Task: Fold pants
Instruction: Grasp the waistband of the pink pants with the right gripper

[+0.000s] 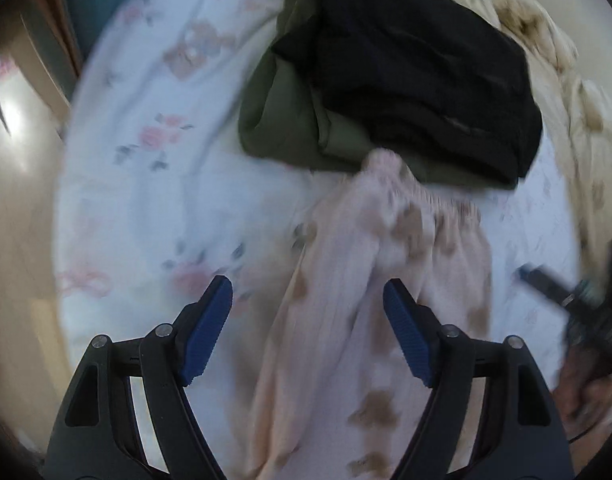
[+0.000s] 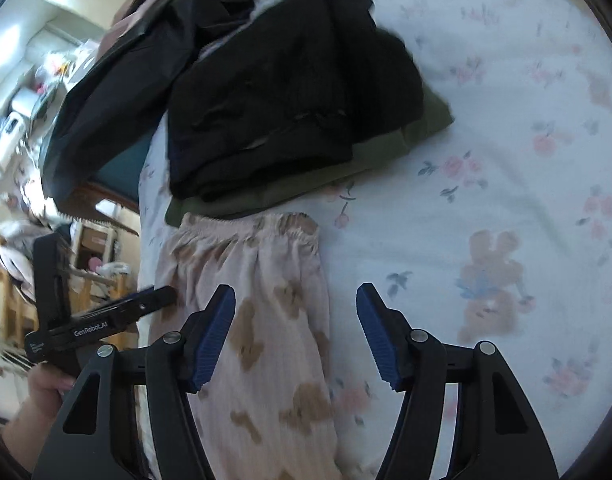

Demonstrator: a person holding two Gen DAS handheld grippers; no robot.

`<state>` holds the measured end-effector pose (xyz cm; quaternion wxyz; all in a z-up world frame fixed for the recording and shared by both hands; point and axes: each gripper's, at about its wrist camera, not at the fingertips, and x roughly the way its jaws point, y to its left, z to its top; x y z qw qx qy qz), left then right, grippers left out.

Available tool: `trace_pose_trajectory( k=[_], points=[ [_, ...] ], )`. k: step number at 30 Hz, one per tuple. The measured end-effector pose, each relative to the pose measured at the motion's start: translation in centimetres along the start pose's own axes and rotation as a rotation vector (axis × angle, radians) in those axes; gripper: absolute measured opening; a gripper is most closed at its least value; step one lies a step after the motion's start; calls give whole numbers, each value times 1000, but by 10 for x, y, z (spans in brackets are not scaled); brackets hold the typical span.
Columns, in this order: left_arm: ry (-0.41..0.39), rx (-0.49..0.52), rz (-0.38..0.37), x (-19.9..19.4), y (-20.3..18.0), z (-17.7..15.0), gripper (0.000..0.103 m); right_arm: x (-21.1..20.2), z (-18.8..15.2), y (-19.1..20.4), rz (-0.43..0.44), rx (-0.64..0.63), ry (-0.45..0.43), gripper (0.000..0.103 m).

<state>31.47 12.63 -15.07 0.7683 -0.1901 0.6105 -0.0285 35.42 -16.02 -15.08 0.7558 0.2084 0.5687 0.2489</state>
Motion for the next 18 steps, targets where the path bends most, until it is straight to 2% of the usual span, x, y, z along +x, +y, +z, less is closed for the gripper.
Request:
trace_pose_trajectory(
  k=[2,5,6,8,11,12,14,16,17,18],
  points=[
    [29,-23,-57,9,2,13,74,16,6,-12,69,68,25,66],
    [50,60,-43,21,-7,21,59,38,14,-21,94,123,50,66],
    [59,89,-27,24,-9,21,56,45,16,-21,104,122,61,66],
    [63,97,-43,28,-6,20,53,56,19,-19,68,102,89,65],
    [57,88,-68,30,0,18,44,62,23,-13,25,66,83,44],
    [60,79,-54,30,0,18,37,64,23,-13,43,75,90,43],
    [73,81,-45,32,-2,16,33,68,21,-12,65,90,116,43],
    [80,113,-35,35,-7,13,15,67,19,-11,64,73,123,41],
    [87,122,-29,36,-9,11,5,67,18,-10,54,64,133,24],
    [87,116,-40,35,-11,10,3,68,17,-7,37,45,144,6]
  ],
)
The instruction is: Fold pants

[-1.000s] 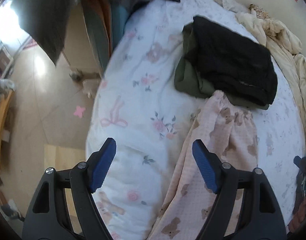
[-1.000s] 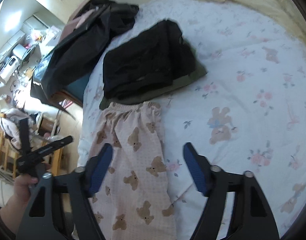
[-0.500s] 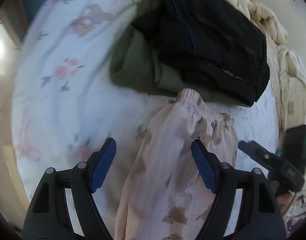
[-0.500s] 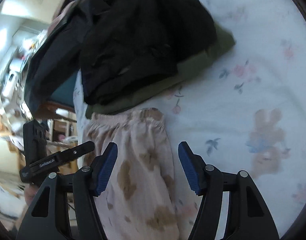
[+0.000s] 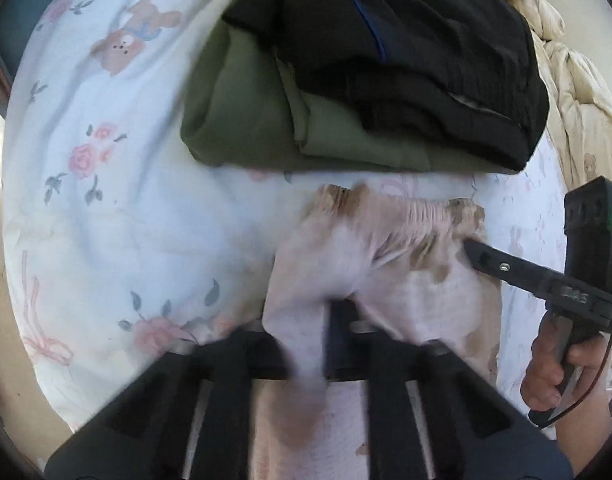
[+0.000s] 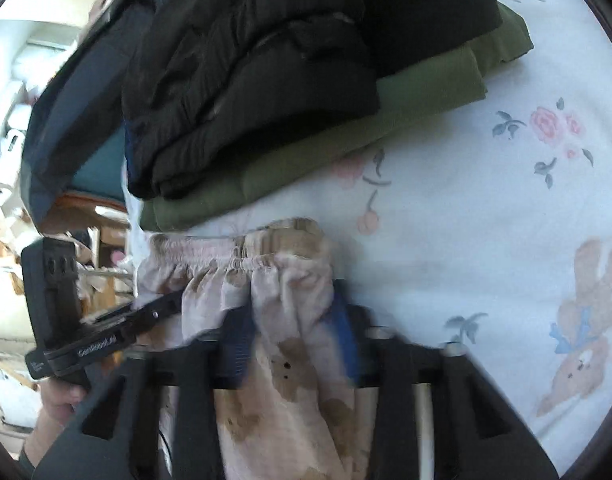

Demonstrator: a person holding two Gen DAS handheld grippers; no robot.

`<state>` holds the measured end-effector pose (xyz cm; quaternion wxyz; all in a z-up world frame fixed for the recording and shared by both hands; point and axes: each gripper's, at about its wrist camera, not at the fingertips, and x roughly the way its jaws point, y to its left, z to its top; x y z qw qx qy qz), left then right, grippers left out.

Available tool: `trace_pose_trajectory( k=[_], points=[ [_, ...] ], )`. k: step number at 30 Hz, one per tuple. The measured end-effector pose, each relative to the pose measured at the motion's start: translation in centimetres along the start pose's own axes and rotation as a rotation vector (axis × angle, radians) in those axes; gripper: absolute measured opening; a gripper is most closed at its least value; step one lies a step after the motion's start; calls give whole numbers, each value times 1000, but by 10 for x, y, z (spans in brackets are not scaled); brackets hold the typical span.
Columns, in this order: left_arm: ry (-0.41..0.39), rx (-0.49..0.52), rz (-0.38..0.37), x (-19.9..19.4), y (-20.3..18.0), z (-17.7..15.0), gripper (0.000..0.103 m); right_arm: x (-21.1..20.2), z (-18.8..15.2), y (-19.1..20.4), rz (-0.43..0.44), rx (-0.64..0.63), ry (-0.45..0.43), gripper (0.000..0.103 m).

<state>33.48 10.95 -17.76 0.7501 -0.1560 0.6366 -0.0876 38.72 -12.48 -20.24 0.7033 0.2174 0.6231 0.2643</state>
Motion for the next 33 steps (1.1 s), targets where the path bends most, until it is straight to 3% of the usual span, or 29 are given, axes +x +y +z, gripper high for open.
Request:
trace_pose_trajectory(
  k=[6,9,15,19,21,25,28,33],
  points=[
    [-57,74,-18,-28,-26,-8,2,-41,-6,22,-64,-140,-82,4],
    [-138,112,-40,-56,-41,-2,2,-67,3,27,-84,-182,-105,4],
    [-274,201,-19,-92,-81,37,2,-120,40,49,-140,-275,-199,4],
    [-388,261,-7,-109,-90,63,2,-146,67,68,-184,-333,-288,4],
    [-415,286,5,-114,-92,67,2,-147,73,74,-203,-372,-291,4],
    [-438,379,15,-109,-89,42,3,-144,61,77,-208,-437,-275,4],
    [-403,382,4,-106,-83,32,3,-144,46,75,-182,-462,-270,4],
    [-422,387,-3,-121,-81,5,4,-155,8,84,-145,-519,-267,4]
  ],
)
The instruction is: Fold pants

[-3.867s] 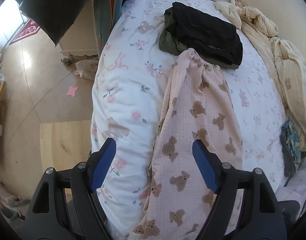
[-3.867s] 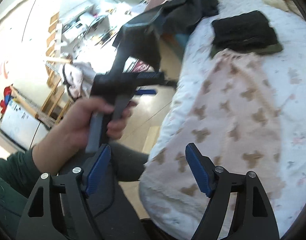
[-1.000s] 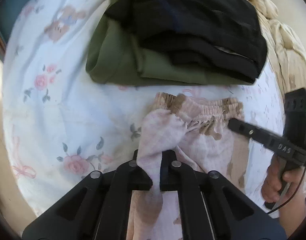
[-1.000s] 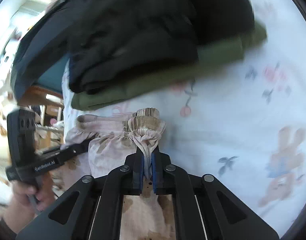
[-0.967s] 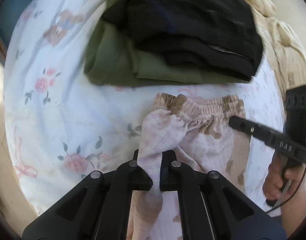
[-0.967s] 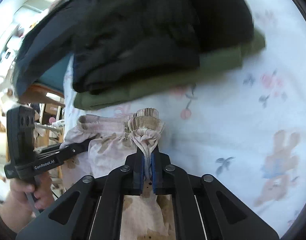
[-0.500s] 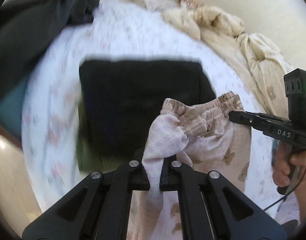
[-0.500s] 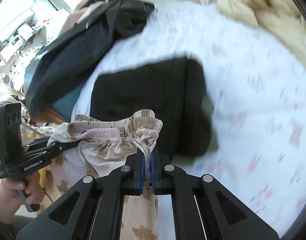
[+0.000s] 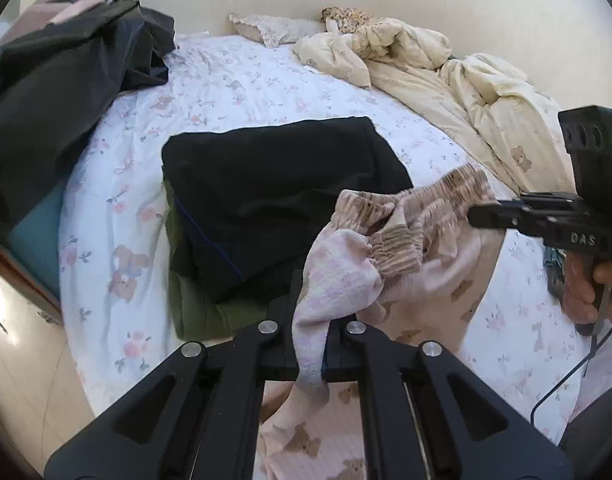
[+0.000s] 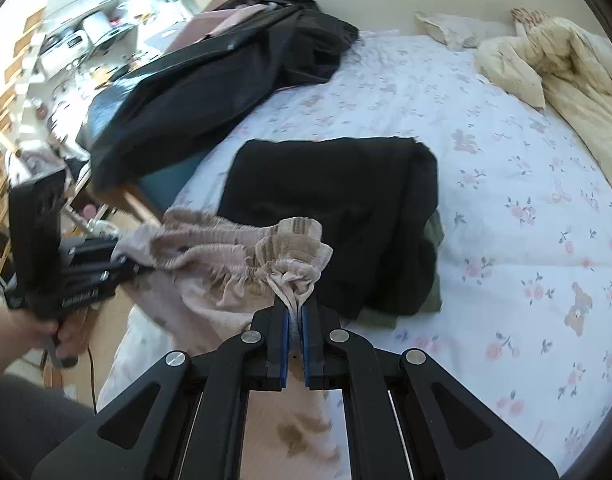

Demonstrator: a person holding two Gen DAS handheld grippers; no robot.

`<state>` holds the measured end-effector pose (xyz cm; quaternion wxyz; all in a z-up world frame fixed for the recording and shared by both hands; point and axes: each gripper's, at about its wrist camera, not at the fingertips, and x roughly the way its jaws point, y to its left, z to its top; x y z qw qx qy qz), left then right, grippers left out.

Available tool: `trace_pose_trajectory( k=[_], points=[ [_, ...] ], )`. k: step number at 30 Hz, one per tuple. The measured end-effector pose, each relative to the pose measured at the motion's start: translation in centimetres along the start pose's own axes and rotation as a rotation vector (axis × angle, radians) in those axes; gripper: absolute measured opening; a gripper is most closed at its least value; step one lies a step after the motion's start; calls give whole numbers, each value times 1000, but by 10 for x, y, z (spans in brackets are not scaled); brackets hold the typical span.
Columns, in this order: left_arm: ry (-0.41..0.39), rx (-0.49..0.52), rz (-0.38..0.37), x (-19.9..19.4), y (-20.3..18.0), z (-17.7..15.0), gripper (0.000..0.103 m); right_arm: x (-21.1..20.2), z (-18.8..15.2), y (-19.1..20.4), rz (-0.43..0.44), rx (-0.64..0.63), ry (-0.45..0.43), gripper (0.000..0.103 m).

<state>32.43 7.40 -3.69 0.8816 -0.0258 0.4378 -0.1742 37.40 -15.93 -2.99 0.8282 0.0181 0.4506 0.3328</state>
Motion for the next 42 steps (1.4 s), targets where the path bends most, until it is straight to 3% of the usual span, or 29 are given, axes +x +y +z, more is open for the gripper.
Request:
trace_pose_trajectory(
  k=[3,8,14,16,24,26,28,30,32,35,37,40,42],
  points=[
    [-14,71,-18,-25,-16,-16,4,-22,-20,18,25,-41,-12,4],
    [2,276,21,-56,-56,-54,3,-52,-63,44,22,-142,2,4],
    [50,398,33,-81,-95,-111,4,-78,-126,73,13,-192,23,4],
    [112,423,51,-80,-106,-137,5,-82,-156,83,17,-190,34,4],
    [382,590,90,-51,-133,-219,6,-50,-244,113,-7,-229,213,4],
    [436,612,102,-48,-134,-231,14,-42,-259,121,-17,-255,274,5],
    [494,568,96,-48,-126,-236,22,-37,-272,130,-20,-292,335,9],
    [557,530,90,-52,-120,-238,43,-36,-282,135,-21,-304,394,14],
    [584,514,72,-60,-116,-237,45,-38,-288,133,-18,-289,433,17],
    [530,516,130,-77,-111,-231,45,-56,-287,129,38,-262,433,17],
    [452,483,259,-85,-108,-218,45,-73,-279,126,103,-232,410,17],
    [363,237,271,-89,-103,-196,45,-97,-261,118,173,-153,299,17],
    [329,41,232,-81,-100,-191,45,-97,-245,108,91,-71,198,17]
  ],
)
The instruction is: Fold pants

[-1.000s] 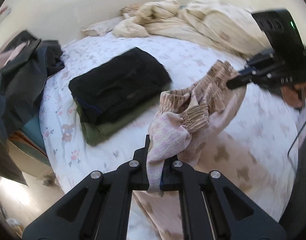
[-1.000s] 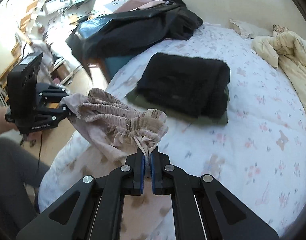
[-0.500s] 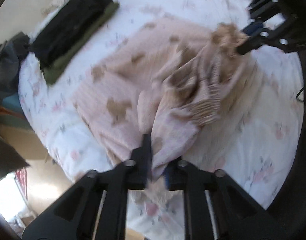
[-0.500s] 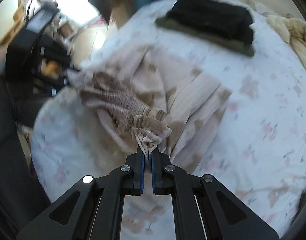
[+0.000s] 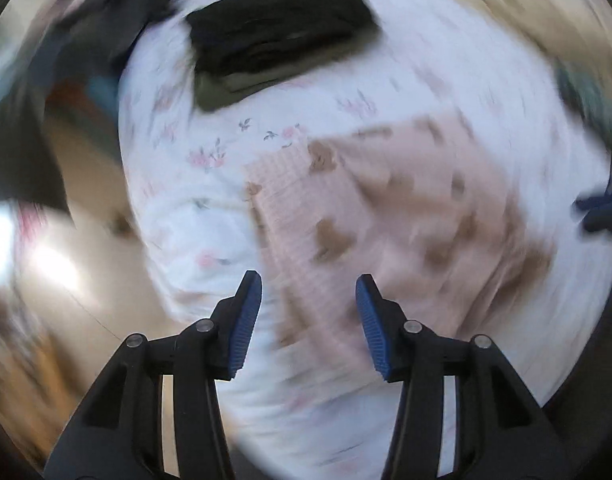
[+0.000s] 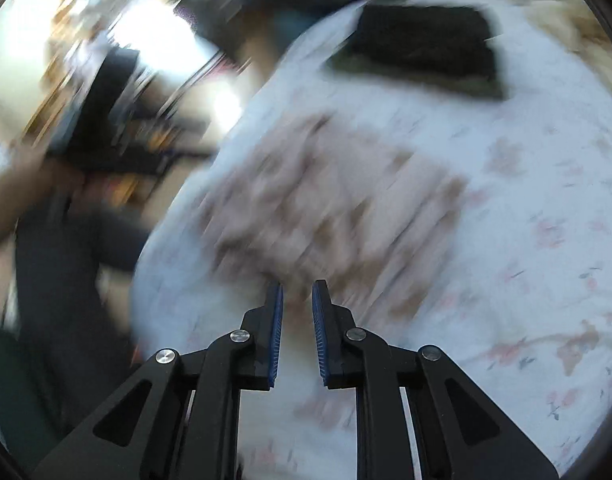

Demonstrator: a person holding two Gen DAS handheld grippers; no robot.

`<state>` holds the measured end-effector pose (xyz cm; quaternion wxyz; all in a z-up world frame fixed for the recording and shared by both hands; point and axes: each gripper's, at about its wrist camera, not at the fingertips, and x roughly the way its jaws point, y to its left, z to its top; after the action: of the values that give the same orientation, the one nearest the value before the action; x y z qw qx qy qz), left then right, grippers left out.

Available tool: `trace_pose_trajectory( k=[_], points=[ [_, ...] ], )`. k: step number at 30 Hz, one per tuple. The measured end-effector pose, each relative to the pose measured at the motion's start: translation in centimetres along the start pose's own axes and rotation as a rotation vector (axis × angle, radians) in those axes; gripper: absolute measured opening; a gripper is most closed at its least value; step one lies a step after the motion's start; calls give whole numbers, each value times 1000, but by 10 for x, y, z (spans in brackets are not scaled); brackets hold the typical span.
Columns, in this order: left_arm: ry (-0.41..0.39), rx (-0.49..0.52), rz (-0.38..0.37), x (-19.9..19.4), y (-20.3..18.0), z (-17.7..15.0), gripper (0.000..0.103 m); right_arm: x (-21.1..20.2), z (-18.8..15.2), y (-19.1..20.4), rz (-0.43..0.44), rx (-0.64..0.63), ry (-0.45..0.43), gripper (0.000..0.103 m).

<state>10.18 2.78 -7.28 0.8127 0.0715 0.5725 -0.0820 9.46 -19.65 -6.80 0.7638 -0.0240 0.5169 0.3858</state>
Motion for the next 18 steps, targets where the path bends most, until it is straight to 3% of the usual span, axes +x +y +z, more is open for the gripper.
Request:
trace_pose_trajectory(
  k=[2,4,8,12,14,16,18],
  points=[
    [38,-109,-71,18,-7,4,45,14,11,-11,-71,99,-11,17],
    [63,-123,-86,37,-20,2,45,39,15,-16,-97,125,36,17],
    [153,-30,-60,59,-43,-11,45,79,5,-12,-75,102,148,17],
    [250,66,-43,58,-51,-37,50,79,-17,15,30,-42,297,17],
    [283,69,-55,58,-48,-45,51,78,-31,17,26,-63,363,17],
    [274,19,-70,54,-38,-43,51,75,-32,8,-24,-32,363,17],
    [233,-91,-95,45,-19,-34,51,62,-20,-6,3,47,287,17]
  ],
)
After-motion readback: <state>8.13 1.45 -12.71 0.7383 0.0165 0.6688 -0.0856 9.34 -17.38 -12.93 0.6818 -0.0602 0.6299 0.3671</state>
